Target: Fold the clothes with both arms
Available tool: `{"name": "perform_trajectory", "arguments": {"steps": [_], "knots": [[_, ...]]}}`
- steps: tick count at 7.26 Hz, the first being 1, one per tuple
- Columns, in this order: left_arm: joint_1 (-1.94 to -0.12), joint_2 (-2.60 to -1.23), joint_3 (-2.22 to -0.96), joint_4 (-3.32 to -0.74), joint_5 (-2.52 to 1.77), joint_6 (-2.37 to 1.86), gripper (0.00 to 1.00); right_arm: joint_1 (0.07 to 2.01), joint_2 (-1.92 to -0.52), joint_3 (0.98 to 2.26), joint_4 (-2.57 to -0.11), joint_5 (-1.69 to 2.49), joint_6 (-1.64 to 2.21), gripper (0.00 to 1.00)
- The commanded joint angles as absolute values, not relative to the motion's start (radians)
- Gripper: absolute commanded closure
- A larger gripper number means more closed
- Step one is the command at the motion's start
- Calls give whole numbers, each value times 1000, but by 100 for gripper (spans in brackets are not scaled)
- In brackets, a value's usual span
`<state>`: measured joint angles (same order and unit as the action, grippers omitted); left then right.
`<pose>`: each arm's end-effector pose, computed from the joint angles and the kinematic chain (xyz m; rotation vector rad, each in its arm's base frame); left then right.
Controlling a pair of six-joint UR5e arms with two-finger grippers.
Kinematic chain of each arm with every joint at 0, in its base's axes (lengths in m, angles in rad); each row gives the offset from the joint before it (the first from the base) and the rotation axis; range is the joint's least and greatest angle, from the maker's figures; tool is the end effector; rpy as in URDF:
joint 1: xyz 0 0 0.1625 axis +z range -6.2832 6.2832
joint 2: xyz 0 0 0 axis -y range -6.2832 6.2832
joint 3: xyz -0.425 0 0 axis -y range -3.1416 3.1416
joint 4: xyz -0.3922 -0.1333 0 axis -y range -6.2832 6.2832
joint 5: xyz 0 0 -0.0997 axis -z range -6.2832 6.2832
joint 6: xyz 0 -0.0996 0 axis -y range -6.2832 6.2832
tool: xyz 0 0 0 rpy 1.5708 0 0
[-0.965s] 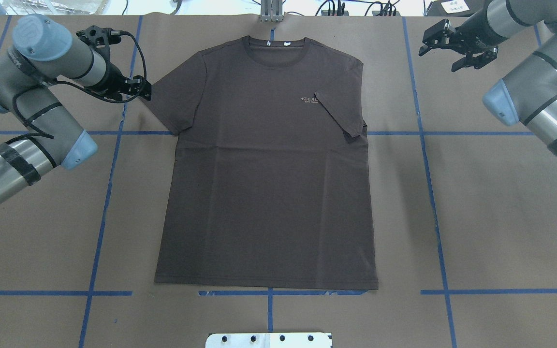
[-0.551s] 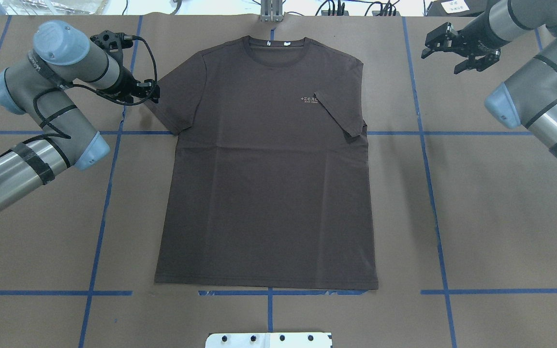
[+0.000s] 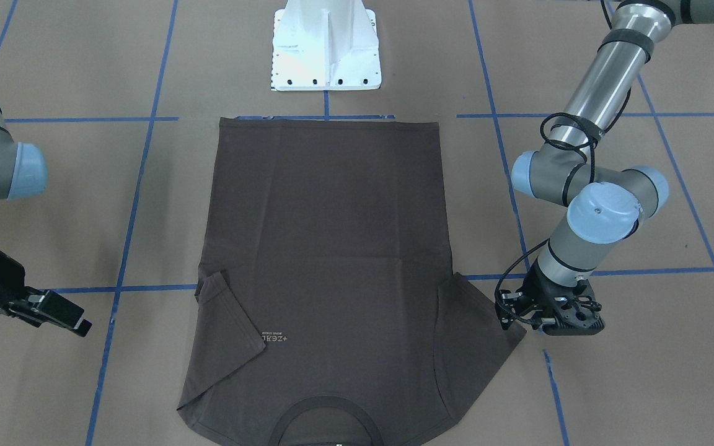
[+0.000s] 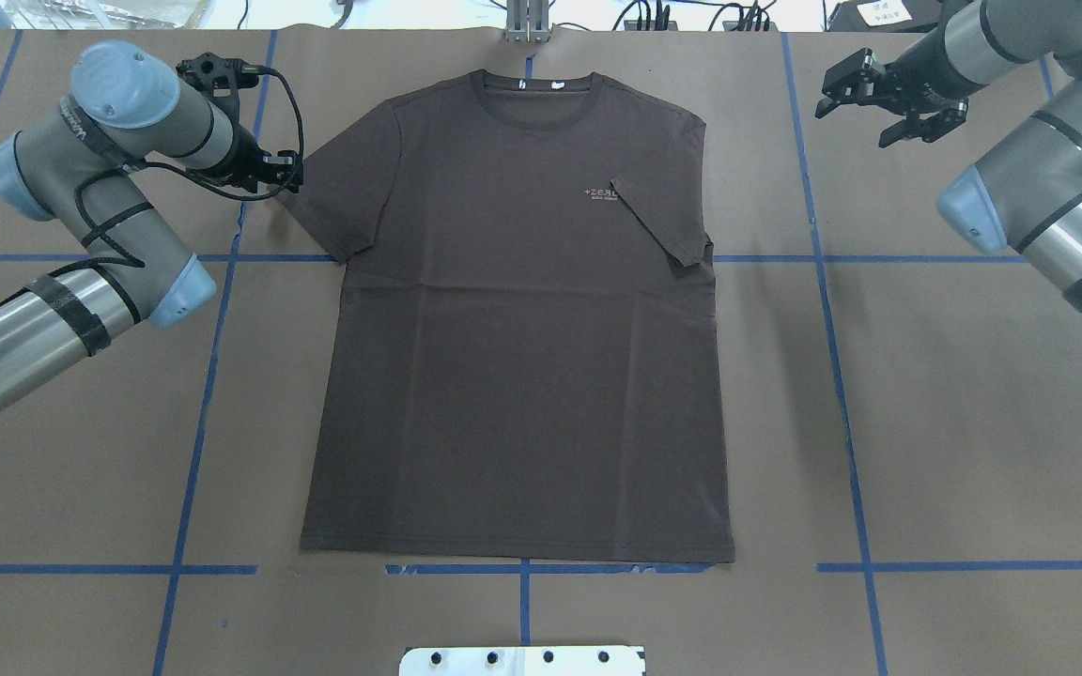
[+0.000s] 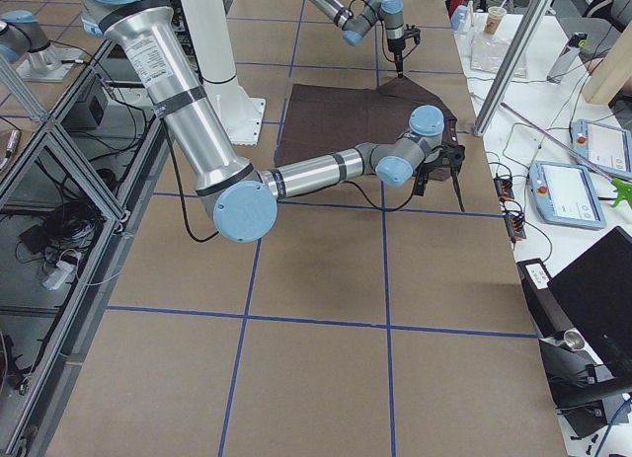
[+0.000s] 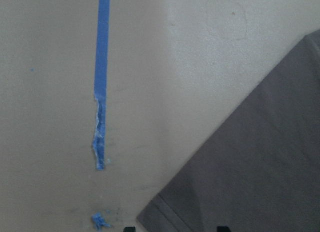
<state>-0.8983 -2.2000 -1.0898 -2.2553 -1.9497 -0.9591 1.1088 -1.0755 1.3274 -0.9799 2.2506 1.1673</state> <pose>0.4064 -0.6652 0.4367 0.3037 0.8429 -0.1095 -0.2514 -0.6635 0.4158 0.0910 -1.0290 0.3558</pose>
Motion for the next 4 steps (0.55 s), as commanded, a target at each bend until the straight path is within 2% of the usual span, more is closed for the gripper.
{"name": "perform_trajectory", "arguments": {"steps": [1,4], "knots": [[-900,-2206,-1066,-2264,-1940,-951,39,1108,-1075,1327,-980,2250,1166,0],[-902,-2218,-1055,-2263,-1940,-953,41,1104,-1074,1322,-979,2249,1166,0]]}}
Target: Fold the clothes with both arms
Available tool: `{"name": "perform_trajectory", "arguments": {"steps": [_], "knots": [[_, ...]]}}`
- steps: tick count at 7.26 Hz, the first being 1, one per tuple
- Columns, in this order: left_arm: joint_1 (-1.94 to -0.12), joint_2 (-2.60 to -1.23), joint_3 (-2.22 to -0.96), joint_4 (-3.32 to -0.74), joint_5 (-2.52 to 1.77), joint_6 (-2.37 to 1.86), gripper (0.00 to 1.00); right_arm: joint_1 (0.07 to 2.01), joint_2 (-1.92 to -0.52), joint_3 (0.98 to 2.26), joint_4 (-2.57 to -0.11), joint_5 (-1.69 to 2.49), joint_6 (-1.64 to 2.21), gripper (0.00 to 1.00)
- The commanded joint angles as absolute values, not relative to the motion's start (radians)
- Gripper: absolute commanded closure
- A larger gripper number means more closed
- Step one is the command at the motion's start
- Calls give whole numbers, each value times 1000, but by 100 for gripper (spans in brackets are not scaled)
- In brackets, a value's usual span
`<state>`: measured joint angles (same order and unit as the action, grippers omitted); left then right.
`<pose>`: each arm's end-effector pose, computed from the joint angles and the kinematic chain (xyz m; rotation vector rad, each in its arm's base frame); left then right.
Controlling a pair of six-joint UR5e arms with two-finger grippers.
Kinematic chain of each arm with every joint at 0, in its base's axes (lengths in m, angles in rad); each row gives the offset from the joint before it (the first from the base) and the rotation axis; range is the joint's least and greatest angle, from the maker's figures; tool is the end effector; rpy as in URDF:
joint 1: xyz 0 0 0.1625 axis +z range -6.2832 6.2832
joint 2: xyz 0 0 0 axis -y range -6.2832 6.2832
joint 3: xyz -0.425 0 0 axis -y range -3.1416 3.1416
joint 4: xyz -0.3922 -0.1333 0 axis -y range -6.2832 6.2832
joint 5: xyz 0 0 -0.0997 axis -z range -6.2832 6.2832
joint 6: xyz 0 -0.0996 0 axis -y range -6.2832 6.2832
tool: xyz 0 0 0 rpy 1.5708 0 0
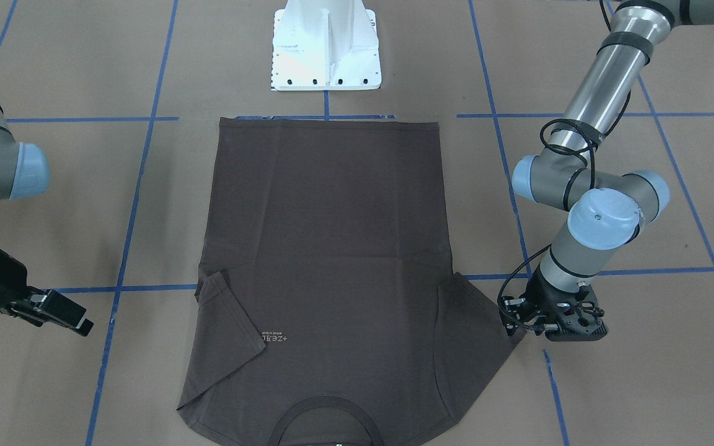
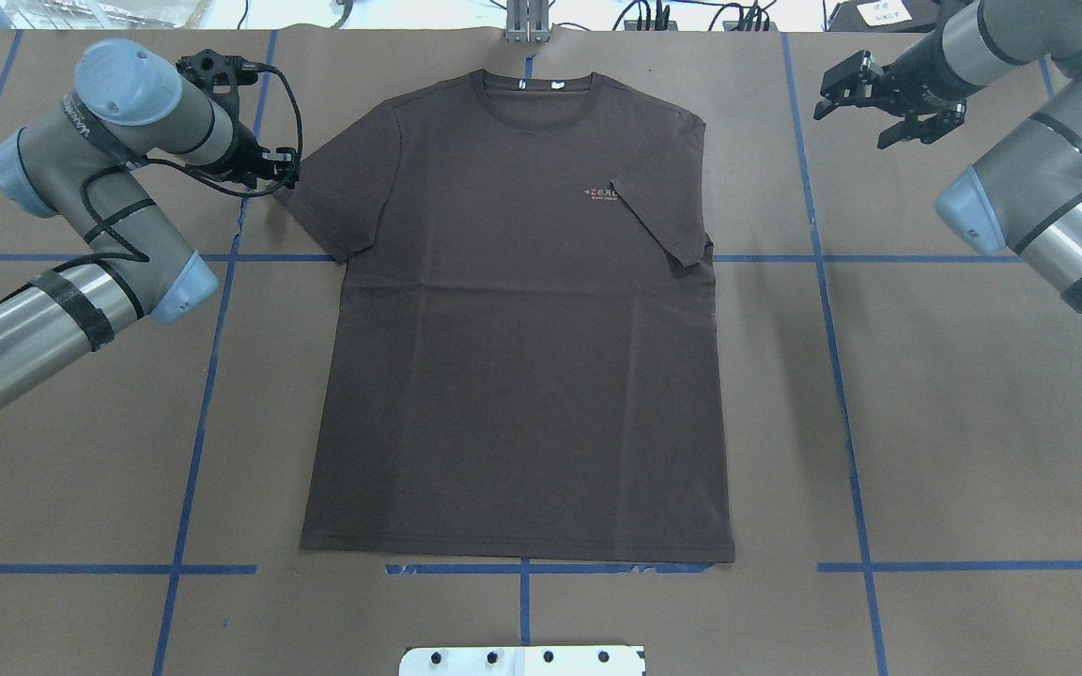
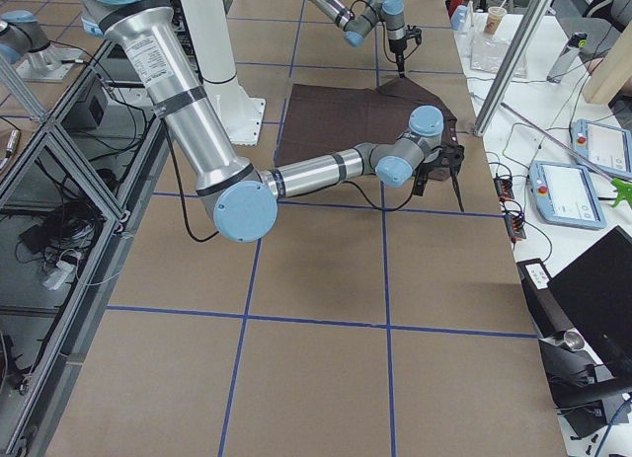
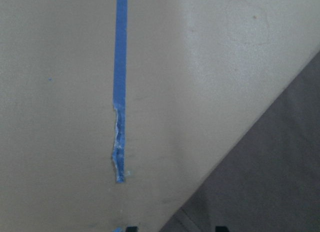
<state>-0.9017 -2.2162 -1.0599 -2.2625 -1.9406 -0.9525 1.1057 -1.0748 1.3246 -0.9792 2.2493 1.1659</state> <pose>0.4076 -0.6723 0.4390 0.3098 0.8315 -0.1118 -0.2536 -0.6632 0.4167 0.0901 -1.0274 0.3529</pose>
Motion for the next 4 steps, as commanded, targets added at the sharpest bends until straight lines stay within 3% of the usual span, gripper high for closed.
{"name": "perform_trajectory", "arguments": {"steps": [1,4], "knots": [[-902,-2218,-1048,-2269,-1942,-953,43,1101,-1072,1321,-979,2249,1166,0],[-902,-2224,-1040,-2269,-1942,-953,47,1098,-1072,1319,-979,2249,1166,0]]}}
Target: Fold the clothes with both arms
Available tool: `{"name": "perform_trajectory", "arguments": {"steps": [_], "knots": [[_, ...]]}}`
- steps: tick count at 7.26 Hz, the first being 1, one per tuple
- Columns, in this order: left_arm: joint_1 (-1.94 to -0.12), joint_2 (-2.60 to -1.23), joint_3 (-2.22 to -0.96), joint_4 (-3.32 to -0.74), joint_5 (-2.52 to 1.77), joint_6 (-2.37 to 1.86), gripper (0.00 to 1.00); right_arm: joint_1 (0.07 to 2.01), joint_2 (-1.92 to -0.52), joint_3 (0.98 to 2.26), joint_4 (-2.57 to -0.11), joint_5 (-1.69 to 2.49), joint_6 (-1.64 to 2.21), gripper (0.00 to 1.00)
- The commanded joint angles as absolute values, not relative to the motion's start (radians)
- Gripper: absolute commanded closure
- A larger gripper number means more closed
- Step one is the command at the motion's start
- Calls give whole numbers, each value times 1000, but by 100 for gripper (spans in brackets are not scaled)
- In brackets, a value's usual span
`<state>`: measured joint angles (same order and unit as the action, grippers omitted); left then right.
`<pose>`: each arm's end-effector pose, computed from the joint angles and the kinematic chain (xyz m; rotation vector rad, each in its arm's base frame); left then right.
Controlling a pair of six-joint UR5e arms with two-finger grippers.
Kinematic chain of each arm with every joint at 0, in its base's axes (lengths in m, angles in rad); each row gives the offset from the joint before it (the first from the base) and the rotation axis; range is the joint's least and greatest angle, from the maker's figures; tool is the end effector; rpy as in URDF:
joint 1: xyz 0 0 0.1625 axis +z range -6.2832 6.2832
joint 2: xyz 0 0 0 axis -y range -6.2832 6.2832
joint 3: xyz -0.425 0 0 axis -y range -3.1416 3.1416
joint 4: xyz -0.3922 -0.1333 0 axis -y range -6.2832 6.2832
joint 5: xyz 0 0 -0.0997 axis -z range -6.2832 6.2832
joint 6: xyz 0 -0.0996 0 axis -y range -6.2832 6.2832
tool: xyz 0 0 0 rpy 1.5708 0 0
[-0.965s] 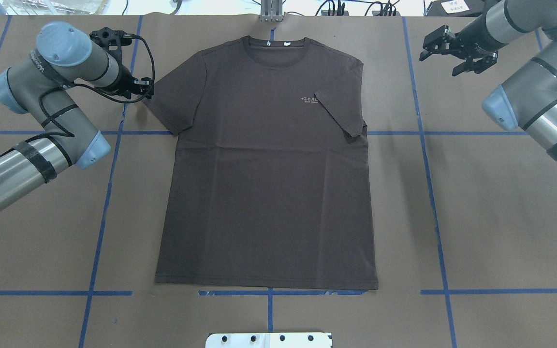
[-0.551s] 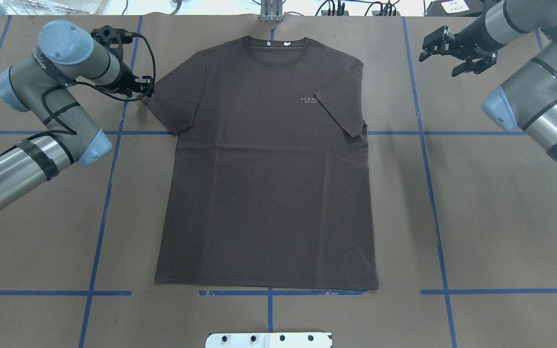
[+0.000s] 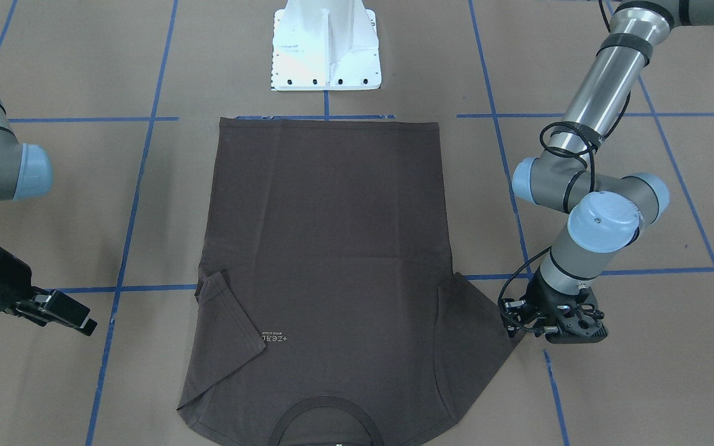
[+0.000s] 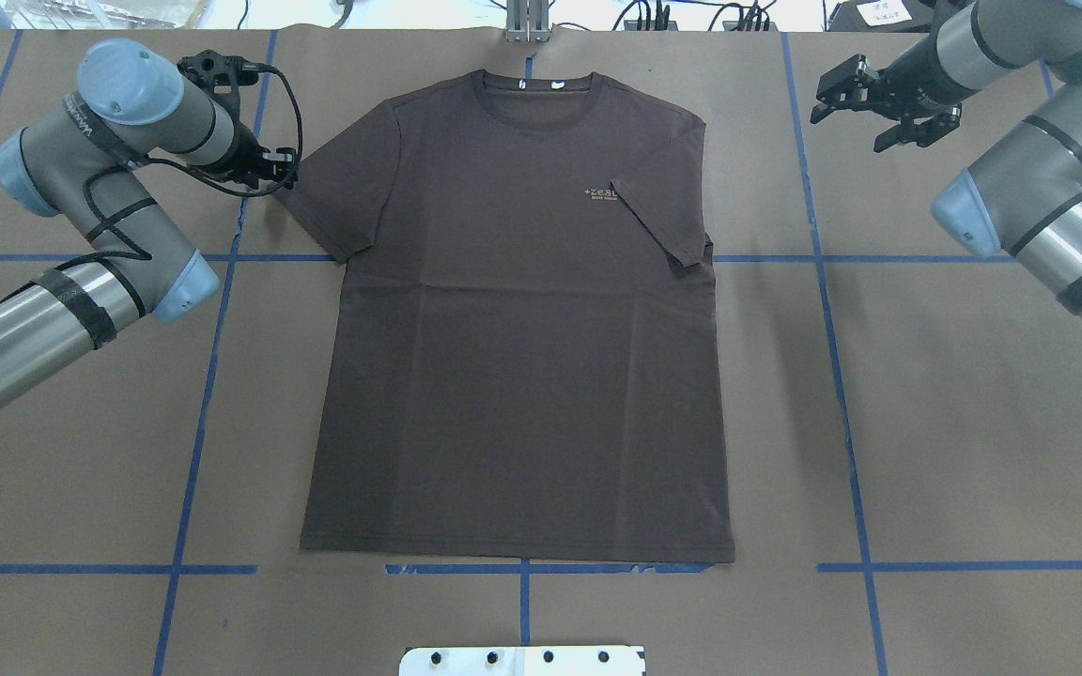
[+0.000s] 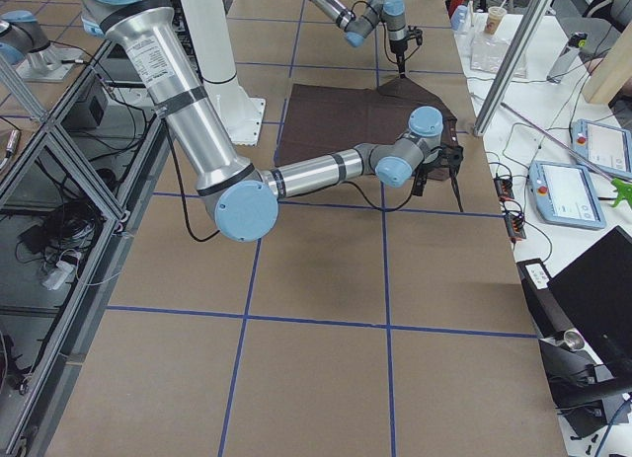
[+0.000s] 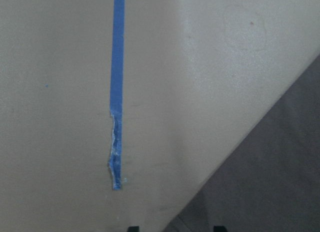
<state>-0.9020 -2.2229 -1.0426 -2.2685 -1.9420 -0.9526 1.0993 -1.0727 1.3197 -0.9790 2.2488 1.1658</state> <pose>0.4092 -0.6745 0.4420 0.3056 0.8292 -0.1126 -0.2583 -0.6626 0.4177 0.0853 -1.0256 0.3483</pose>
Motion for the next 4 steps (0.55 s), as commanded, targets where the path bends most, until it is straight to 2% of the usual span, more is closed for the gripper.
{"name": "perform_trajectory", "arguments": {"steps": [1,4], "knots": [[-902,-2224,-1040,-2269,-1942,-953,49,1098,-1072,1319,-980,2249,1166,0],[-902,-2224,-1039,-2269,-1944,-953,51,1098,-1072,1319,-980,2249,1166,0]]}}
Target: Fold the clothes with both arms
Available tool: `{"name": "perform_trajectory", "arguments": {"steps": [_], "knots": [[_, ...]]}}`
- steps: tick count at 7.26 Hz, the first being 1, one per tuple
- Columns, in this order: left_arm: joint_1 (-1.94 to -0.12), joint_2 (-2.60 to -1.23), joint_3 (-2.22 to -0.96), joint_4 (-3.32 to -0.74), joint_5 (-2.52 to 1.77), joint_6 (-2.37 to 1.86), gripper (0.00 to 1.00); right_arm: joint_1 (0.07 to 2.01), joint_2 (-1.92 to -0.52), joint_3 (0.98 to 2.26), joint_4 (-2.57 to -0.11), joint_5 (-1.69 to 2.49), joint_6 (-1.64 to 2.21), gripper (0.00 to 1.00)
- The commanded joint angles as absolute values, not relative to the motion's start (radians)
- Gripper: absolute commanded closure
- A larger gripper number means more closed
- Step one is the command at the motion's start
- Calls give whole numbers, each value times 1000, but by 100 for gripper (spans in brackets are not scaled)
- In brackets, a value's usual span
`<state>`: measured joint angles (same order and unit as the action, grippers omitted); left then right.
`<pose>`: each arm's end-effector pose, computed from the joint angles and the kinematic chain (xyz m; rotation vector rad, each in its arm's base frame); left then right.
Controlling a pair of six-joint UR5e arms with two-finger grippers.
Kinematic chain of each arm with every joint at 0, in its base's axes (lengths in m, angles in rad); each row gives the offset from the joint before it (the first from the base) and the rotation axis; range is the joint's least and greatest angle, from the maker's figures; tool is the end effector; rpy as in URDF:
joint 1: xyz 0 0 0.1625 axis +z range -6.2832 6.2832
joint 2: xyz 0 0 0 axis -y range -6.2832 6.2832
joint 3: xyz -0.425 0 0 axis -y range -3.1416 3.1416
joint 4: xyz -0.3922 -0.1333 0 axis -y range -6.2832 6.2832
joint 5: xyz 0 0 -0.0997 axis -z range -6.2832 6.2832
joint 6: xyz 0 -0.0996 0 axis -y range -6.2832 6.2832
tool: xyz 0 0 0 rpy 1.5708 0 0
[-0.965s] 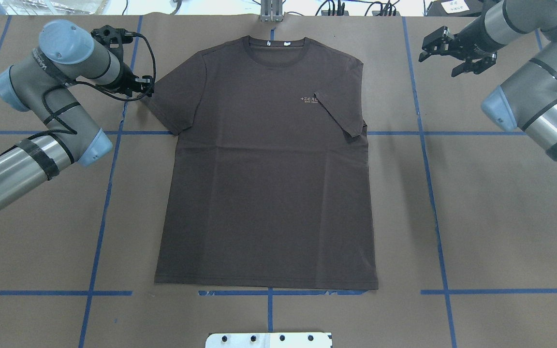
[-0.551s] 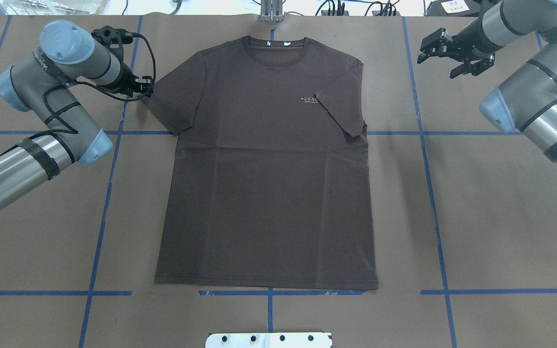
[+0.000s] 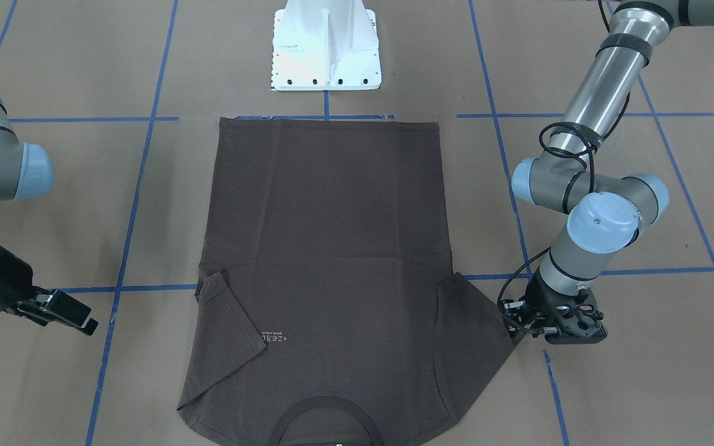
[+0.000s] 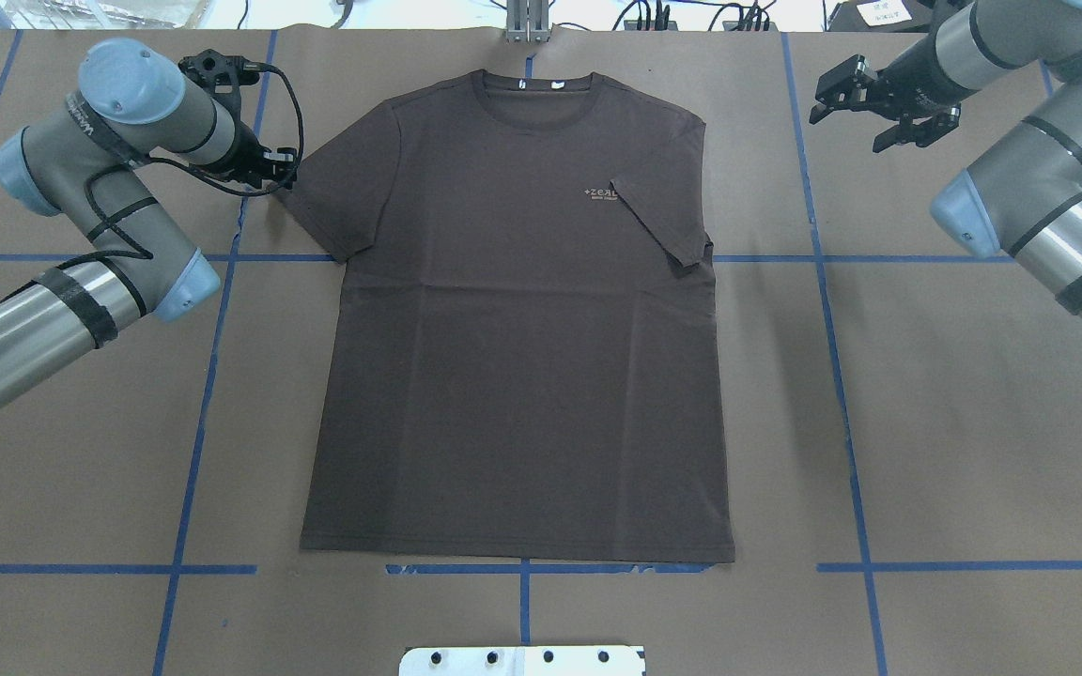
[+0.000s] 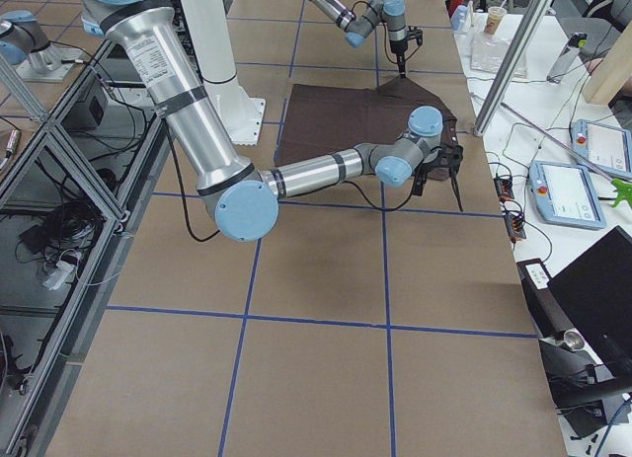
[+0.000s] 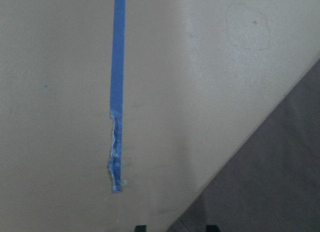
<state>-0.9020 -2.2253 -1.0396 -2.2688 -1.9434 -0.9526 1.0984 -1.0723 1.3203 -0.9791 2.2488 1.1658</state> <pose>0.4098 -0.6751 0.4416 0.3044 0.8299 -0.1121 -0.2590 -0.6624 0.4171 0.0855 -1.0261 0.3471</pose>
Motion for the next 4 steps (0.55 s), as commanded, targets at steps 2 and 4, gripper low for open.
{"name": "perform_trajectory", "arguments": {"steps": [2,4], "knots": [[-902,-2224,-1039,-2269,-1945,-953,51,1098,-1071,1324,-980,2250,1167,0],[-902,-2224,-1039,-2269,-1945,-953,54,1098,-1071,1327,-980,2252,1167,0]]}}
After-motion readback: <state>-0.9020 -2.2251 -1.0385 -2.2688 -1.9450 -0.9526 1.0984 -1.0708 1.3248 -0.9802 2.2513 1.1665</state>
